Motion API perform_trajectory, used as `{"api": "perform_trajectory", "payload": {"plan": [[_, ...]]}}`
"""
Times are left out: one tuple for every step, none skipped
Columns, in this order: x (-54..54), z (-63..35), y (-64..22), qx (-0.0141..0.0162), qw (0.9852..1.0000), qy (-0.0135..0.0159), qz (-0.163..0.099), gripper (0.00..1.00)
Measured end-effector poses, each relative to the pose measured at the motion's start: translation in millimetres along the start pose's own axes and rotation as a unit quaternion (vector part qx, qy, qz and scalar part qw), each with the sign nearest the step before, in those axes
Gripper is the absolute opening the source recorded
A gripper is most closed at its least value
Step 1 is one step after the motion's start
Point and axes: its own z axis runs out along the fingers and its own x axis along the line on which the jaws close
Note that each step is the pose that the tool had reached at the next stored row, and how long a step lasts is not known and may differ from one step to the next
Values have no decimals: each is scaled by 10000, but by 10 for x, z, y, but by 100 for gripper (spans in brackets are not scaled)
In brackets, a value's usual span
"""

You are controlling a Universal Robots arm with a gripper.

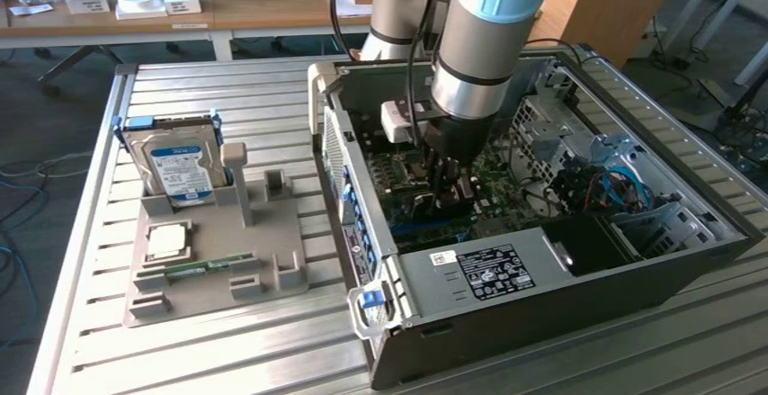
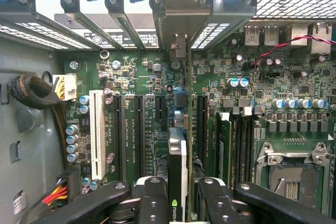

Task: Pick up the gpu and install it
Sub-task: 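Insert the gpu into the slot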

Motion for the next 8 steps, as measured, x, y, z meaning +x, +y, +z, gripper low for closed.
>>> {"api": "perform_trajectory", "payload": {"plan": [[0, 0, 0, 0, 10000, 0, 0, 27], [0, 1, 0, 0, 10000, 0, 0, 27], [0, 2, 3, 1, 10000, -1, 1, 27], [0, 3, 5, 3, 10000, -1, 1, 27], [0, 3, 6, 3, 10000, -1, 0, 27], [0, 4, 7, 4, 10000, -1, 0, 27], [0, 4, 7, 4, 10000, -1, -1, 27], [0, 4, 7, 4, 10000, -1, -1, 27]]}}
